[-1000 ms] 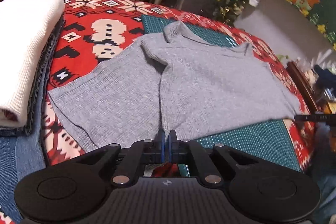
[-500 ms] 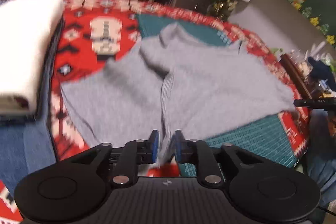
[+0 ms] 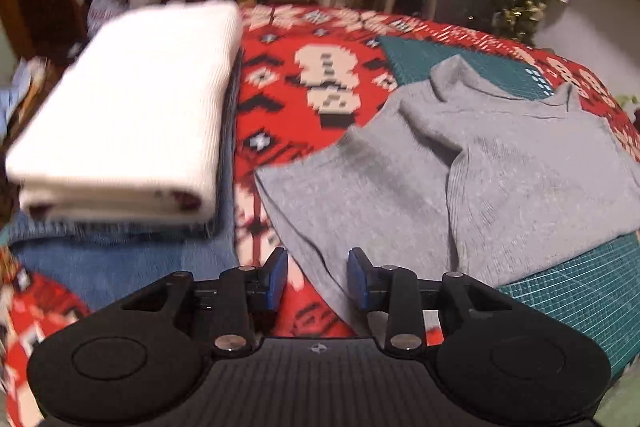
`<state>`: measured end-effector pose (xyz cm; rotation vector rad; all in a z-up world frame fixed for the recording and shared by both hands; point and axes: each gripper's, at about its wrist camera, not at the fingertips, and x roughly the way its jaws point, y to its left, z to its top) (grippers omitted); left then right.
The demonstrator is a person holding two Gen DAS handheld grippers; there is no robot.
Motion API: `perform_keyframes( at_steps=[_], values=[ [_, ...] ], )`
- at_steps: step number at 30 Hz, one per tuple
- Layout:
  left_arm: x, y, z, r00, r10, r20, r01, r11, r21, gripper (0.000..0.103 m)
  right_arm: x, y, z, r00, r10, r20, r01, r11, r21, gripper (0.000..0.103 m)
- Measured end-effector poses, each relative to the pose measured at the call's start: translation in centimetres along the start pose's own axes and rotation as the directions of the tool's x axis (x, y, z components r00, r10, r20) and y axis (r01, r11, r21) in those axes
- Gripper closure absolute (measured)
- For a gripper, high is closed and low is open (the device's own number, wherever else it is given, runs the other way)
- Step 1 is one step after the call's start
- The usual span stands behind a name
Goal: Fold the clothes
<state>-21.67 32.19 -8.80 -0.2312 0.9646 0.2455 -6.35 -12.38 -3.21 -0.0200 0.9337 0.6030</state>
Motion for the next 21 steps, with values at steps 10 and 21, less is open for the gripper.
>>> perform_keyframes(
  at_steps=[10,21],
  values=[
    [-1.0,-2.0,-0.8,0.997,0.054,0.061,-0.054,0.999,-0.002,0.099,0.1,3.7,-1.0,0.998,0.061,-0.028,-0.063,0.995,-0.078,0.073],
    [-2.0,-1.2,-3.3,0.999,0.021,0.040,-0.018,0.997,-0.080,0.095,0.8,7.9,-1.3,0.987,0.141,-0.081,-0.152,0.975,-0.163,0.072]
  ],
)
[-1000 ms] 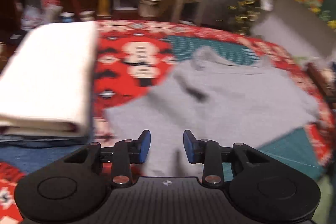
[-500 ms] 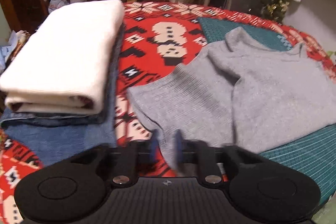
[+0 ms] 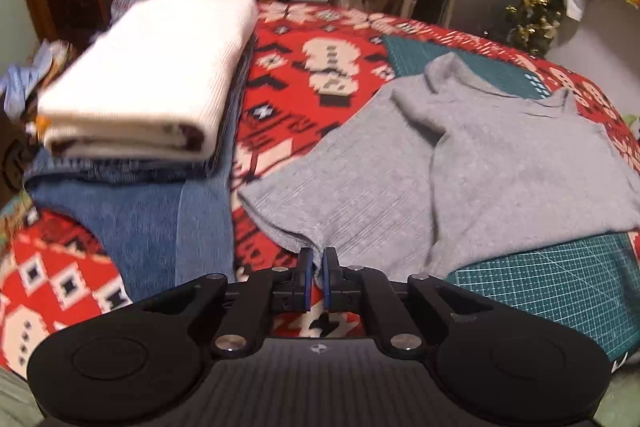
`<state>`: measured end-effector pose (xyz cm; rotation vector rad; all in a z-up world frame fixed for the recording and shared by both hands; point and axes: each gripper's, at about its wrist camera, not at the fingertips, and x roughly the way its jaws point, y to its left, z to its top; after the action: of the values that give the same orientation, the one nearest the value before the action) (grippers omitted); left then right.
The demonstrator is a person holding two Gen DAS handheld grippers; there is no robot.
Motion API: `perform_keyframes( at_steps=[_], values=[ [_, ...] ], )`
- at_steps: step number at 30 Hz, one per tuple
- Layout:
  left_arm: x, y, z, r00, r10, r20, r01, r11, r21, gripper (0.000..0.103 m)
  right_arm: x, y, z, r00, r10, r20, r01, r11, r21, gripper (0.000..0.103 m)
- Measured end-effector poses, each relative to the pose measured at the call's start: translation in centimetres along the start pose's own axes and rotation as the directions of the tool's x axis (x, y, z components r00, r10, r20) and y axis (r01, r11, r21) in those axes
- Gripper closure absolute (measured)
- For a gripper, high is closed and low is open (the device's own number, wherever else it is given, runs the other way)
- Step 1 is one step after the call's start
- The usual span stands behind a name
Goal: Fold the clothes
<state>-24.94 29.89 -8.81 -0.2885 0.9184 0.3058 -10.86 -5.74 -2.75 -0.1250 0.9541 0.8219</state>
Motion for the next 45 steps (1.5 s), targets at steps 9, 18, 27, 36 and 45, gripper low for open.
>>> perform_keyframes(
  at_steps=[9,18,27,36,45],
  values=[
    [-1.6,3.7,1.0,0.993,-0.067,0.095,0.074,0.995,-0.072,0.082,3.3,5.8,2.1,0.990,0.104,-0.092,-0.113,0.989,-0.099,0.067],
    [-2.9,4.7,2.8,0.980,-0.126,0.156,0.127,0.992,0.008,0.079,9.6,17.7,4.6,0.954,0.243,-0.179,-0.294,0.879,-0.375,0.068],
    [-4.5,6.4,2.0,0.981,-0.115,0.157,0.106,0.992,0.065,0.068,15.5,24.3,2.5,0.941,0.255,-0.224,-0.333,0.818,-0.469,0.069],
    [-6.2,8.7,0.3,0.984,-0.082,0.156,0.072,0.995,0.070,0.067,15.6,24.1,1.5,0.953,0.220,-0.210,-0.302,0.754,-0.583,0.098],
    [-6.9,9.6,-0.5,0.985,-0.087,0.151,0.082,0.996,0.041,0.067,14.4,23.7,2.4,0.928,0.282,-0.243,-0.368,0.796,-0.481,0.080]
  ],
)
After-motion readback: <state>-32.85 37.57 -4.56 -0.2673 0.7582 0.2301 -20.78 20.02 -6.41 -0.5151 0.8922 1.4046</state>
